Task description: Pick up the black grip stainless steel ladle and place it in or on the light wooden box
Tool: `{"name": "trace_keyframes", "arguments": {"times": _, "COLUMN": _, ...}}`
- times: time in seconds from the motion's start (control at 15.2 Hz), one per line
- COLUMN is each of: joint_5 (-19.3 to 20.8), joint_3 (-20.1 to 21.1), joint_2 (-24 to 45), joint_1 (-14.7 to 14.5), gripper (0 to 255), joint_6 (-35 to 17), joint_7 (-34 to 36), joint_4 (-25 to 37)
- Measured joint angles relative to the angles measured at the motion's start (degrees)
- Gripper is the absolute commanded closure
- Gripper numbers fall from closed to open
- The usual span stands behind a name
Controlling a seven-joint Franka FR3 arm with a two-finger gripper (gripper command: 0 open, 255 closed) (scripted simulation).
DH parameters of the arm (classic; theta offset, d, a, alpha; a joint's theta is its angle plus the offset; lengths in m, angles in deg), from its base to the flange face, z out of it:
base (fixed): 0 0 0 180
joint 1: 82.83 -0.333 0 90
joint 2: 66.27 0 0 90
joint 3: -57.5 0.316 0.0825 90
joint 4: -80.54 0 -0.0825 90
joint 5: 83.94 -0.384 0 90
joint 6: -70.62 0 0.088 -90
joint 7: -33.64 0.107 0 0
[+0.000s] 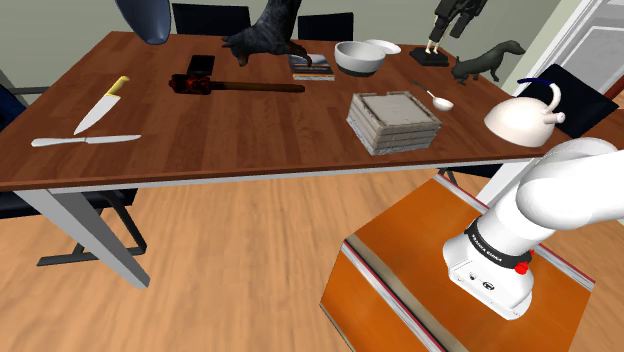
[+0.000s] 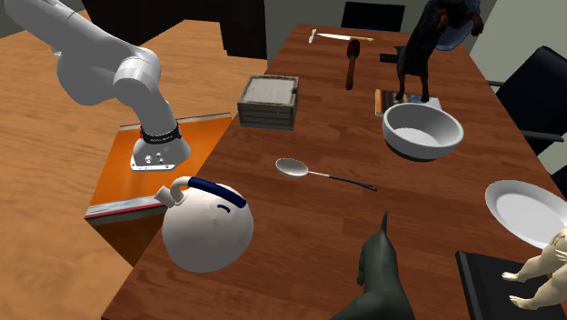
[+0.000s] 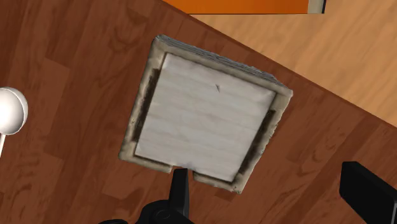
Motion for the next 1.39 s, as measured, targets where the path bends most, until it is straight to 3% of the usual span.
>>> {"name": "trace_keyframes", "arguments": {"times": 0.59, "joint_5": 1.7, "joint_3": -5.8, "joint_2": 8.8, "joint_1": 3.1, "gripper": 0, "joint_6": -7.4, "joint_7": -2.6, "joint_4": -0.1}}
{"name": "trace_keyframes", "arguments": {"times": 1.39, "joint_5": 0.0, "joint_3": -15.8, "joint_2": 28.2, "joint_1": 7.1, "gripper": 0, "joint_6": -17.2, "joint_7": -8.0, "joint_4": 6.7}}
